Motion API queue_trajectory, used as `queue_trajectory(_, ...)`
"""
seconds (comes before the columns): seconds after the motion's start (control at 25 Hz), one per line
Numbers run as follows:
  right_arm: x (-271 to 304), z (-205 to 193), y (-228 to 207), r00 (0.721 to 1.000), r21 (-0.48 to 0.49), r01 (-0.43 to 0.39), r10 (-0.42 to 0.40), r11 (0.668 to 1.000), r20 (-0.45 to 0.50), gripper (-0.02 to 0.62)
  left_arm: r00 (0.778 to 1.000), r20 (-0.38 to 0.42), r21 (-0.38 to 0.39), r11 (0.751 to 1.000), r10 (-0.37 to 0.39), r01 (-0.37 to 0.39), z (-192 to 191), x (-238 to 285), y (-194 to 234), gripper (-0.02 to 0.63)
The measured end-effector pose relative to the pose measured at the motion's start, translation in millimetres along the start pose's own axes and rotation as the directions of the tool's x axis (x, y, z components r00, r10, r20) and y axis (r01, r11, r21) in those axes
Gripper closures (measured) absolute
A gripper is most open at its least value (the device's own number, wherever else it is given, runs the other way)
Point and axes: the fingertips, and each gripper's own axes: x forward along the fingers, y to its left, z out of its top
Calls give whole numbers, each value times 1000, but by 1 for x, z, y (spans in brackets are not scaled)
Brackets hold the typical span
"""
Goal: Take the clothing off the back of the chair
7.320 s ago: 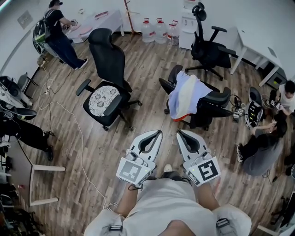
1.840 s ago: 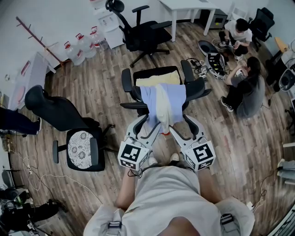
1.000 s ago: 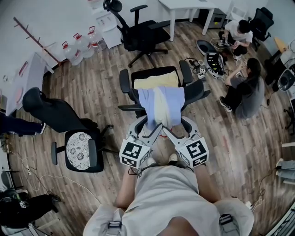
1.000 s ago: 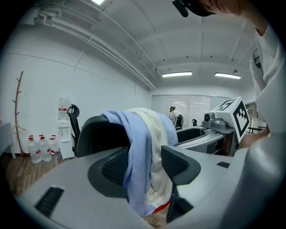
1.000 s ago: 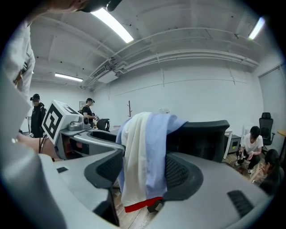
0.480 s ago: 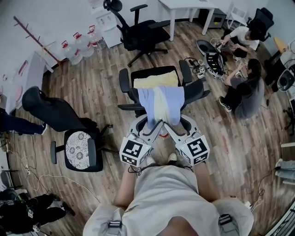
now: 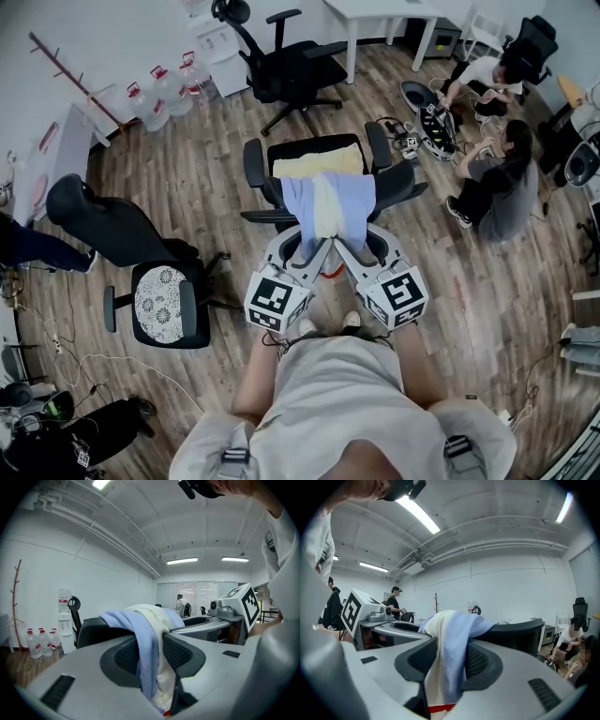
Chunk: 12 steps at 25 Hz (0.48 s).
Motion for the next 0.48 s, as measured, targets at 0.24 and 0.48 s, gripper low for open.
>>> queue_trajectory(0.24, 2, 2, 1, 1000, 14, -4, 4, 1000, 11, 483, 1000, 10, 5, 1000, -2, 2, 3, 5, -7, 514)
queue_trajectory(0.48, -1, 5, 7, 1000, 15, -6, 6, 1000, 22, 509, 1000, 21, -1, 1000, -11, 11, 7, 1, -10, 535)
